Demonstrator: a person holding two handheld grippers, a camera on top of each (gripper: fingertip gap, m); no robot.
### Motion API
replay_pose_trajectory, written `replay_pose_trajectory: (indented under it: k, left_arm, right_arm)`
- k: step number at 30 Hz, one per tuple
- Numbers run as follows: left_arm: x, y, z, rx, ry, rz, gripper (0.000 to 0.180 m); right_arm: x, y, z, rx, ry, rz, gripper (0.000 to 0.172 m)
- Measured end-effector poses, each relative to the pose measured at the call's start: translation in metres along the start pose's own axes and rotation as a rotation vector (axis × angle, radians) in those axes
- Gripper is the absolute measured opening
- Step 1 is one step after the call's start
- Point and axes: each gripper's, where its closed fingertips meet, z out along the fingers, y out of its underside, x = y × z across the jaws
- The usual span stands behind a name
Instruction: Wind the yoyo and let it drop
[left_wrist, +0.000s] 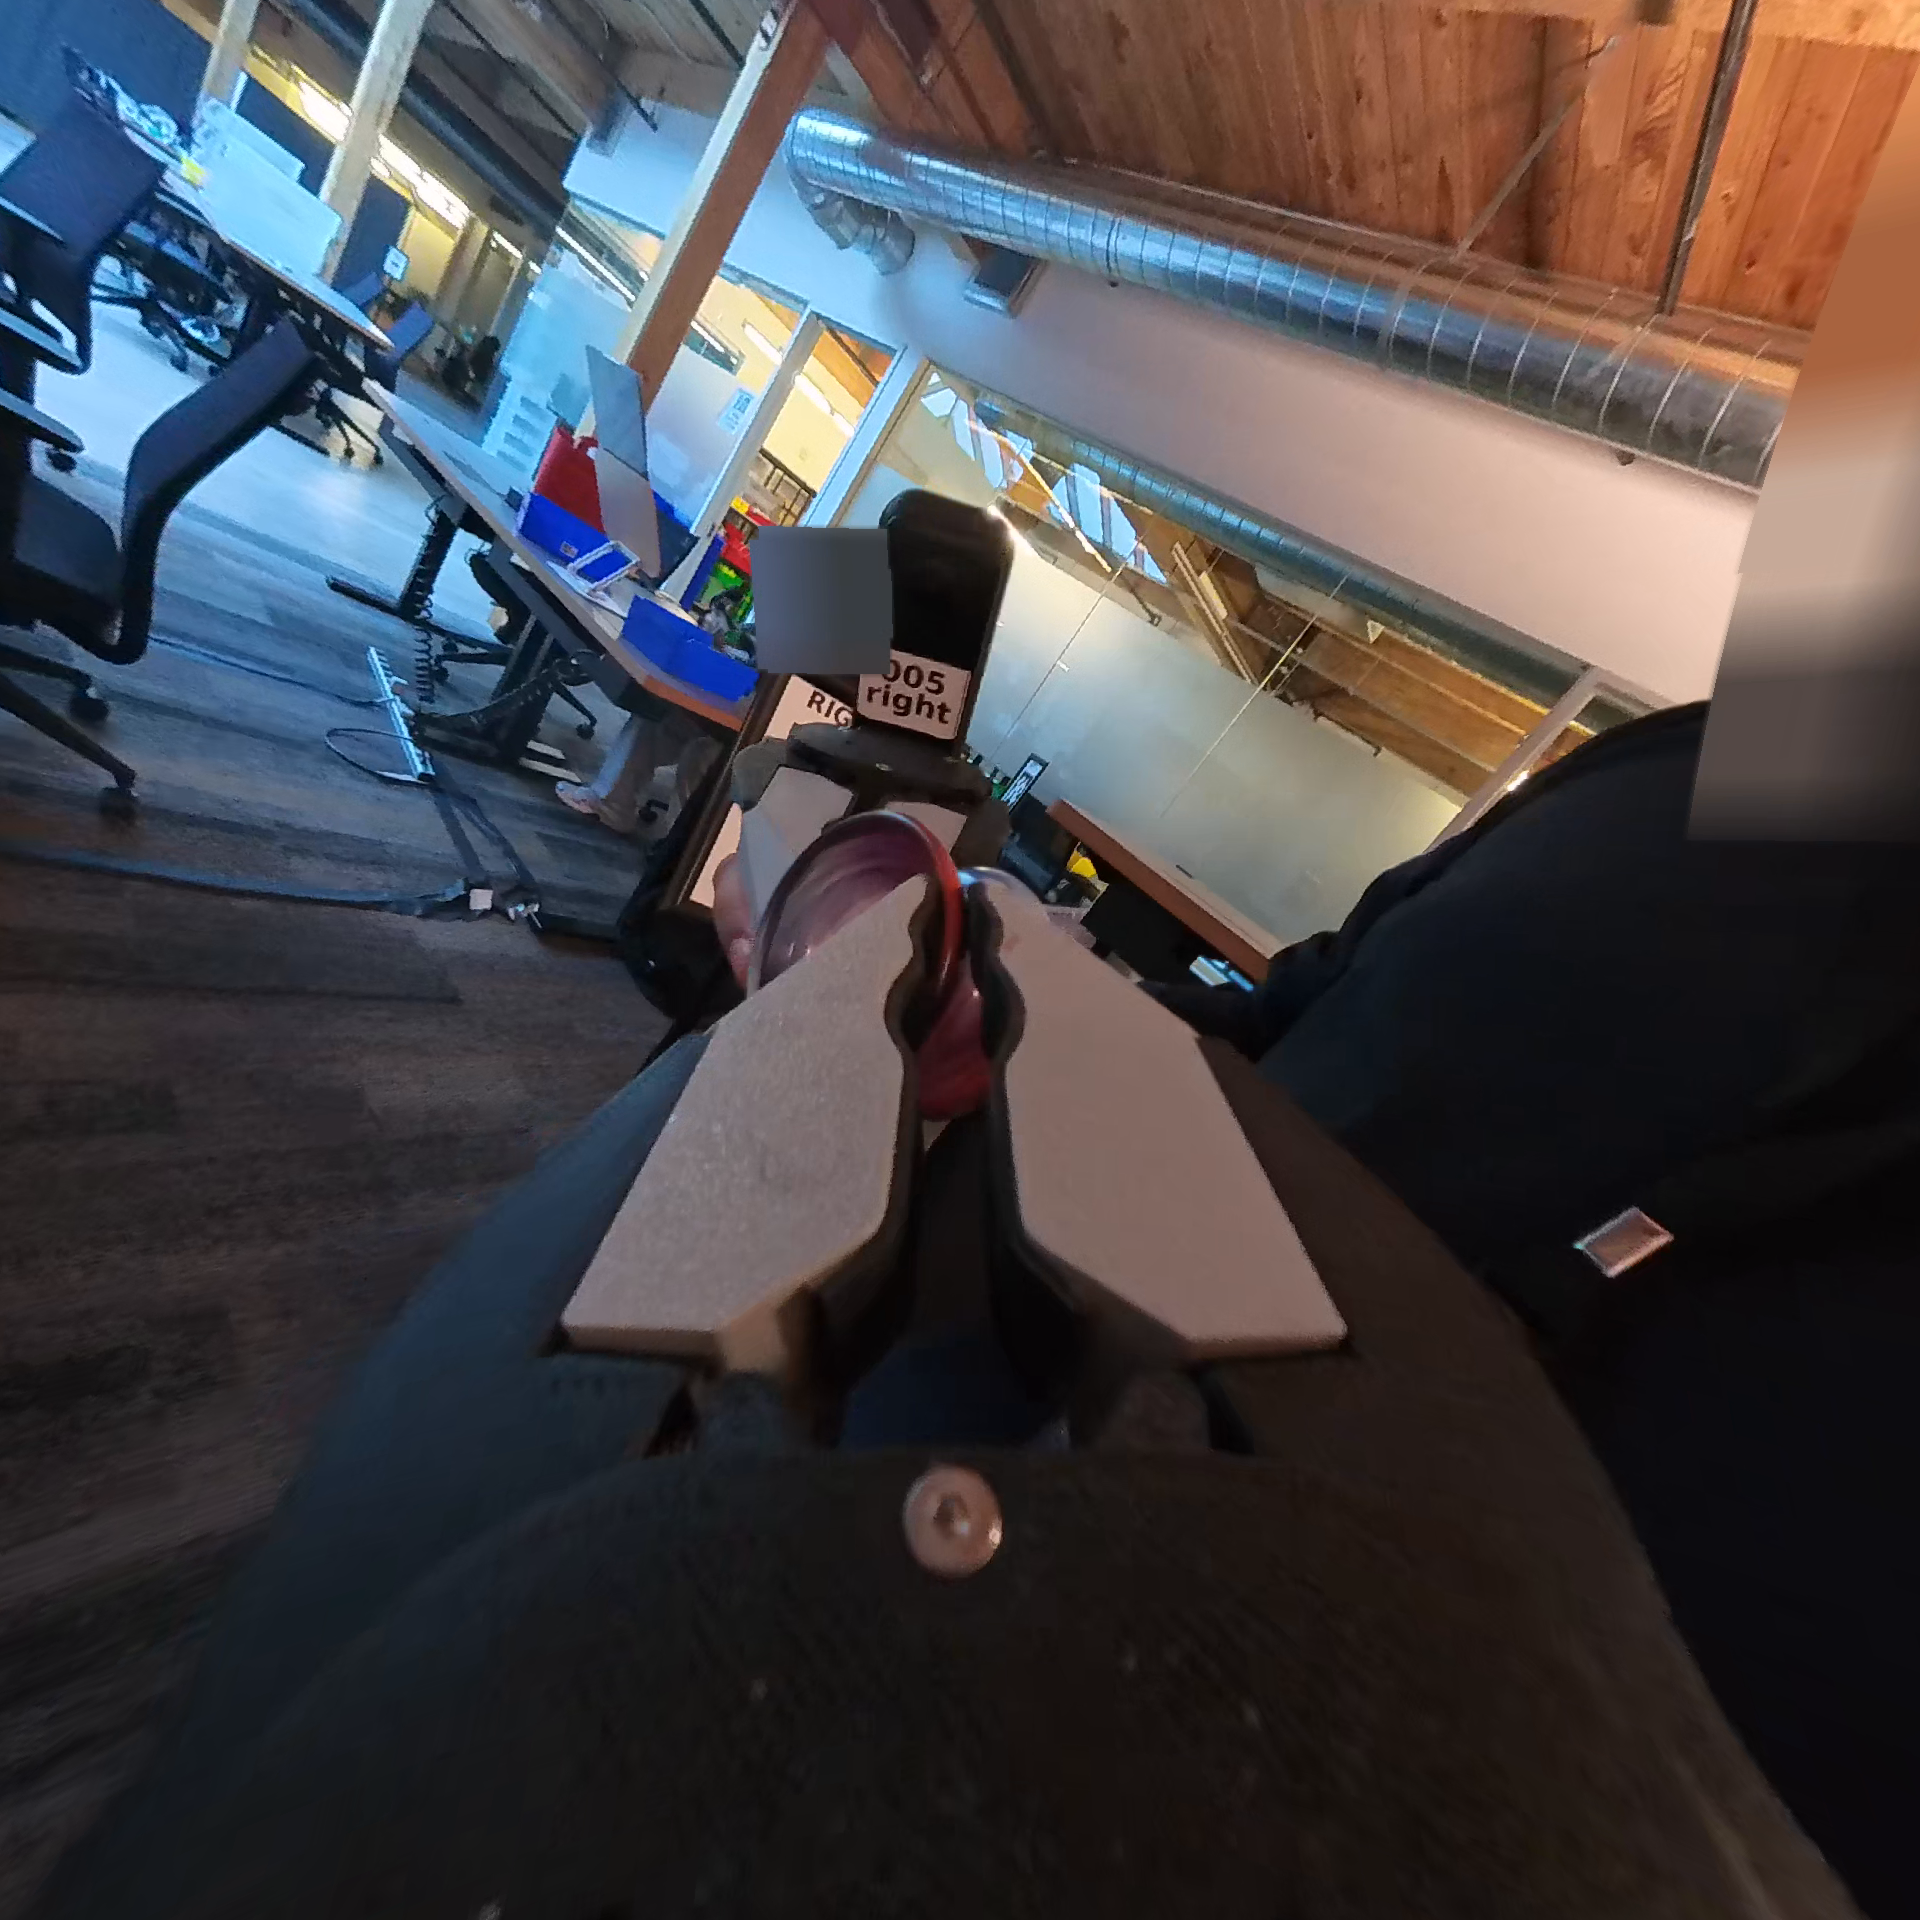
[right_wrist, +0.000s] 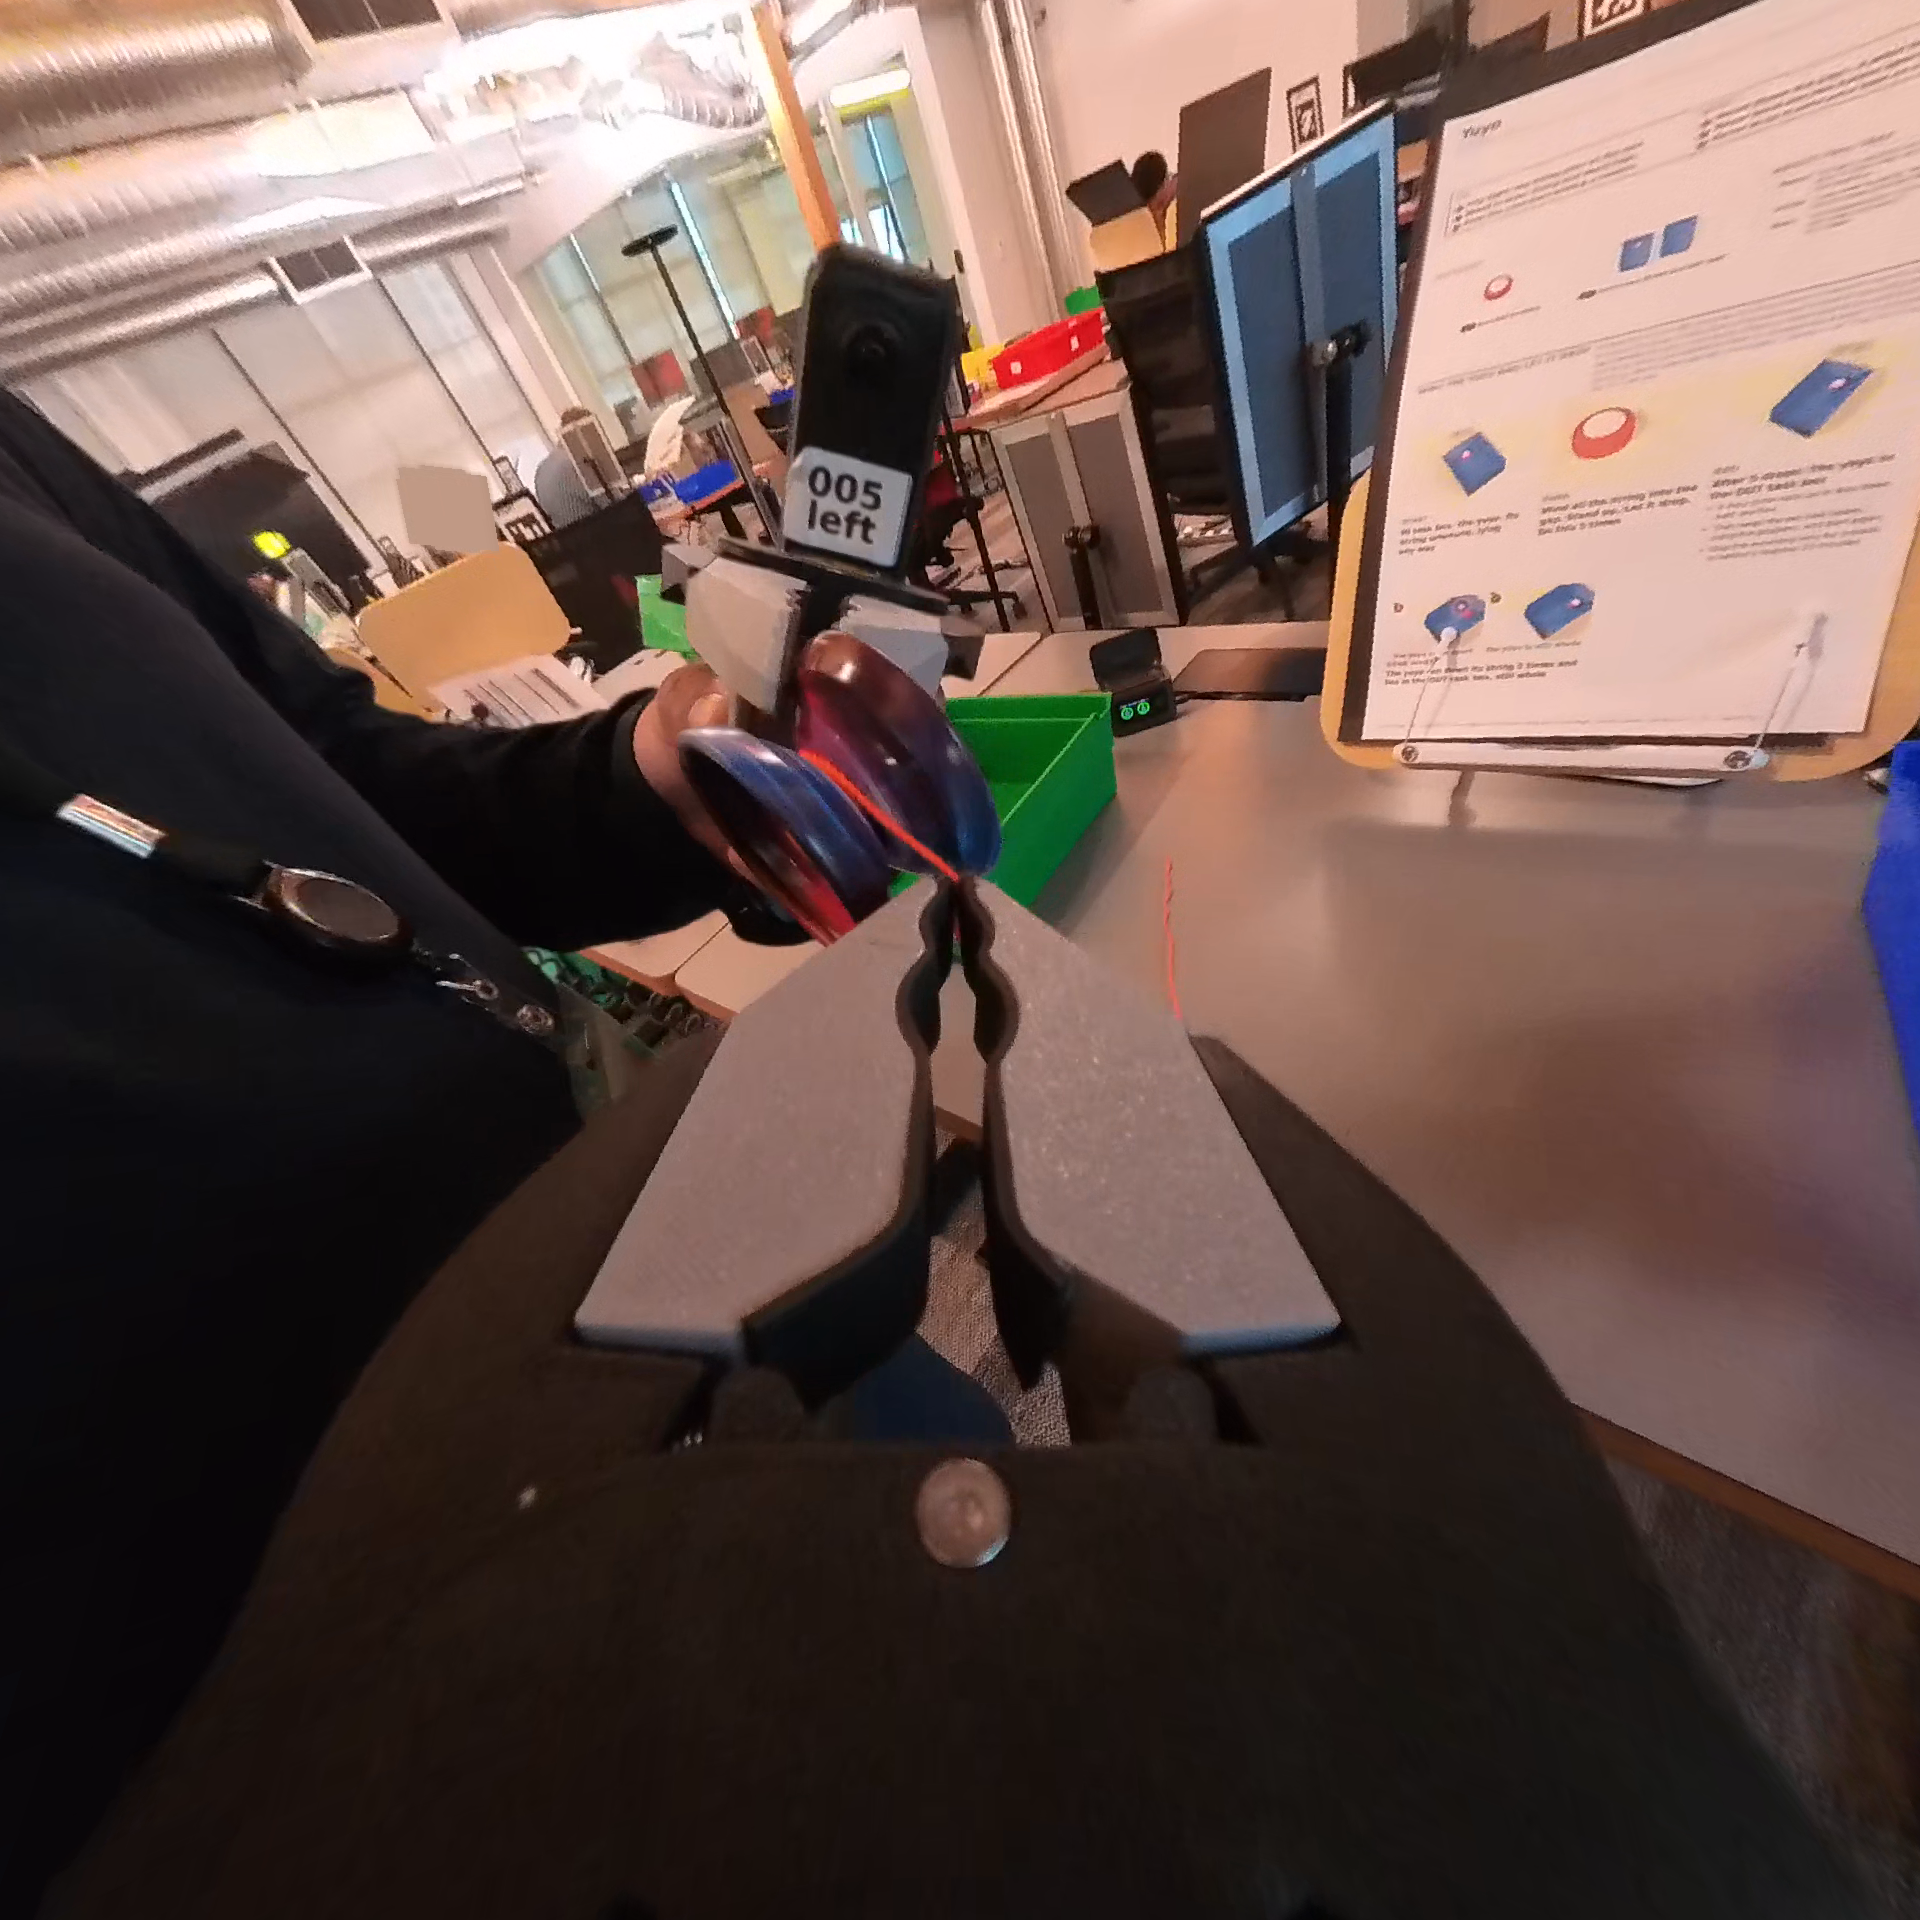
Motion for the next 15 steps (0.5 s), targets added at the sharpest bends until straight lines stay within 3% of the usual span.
replay_pose_trajectory:
  k: [15]
  left_arm:
    - [0.012, 0.006, -0.024, 0.015, 0.019, 0.023, 0.002]
  right_arm:
    - [-0.015, 0.008, 0.017, -0.024, 0.048, 0.019, 0.000]
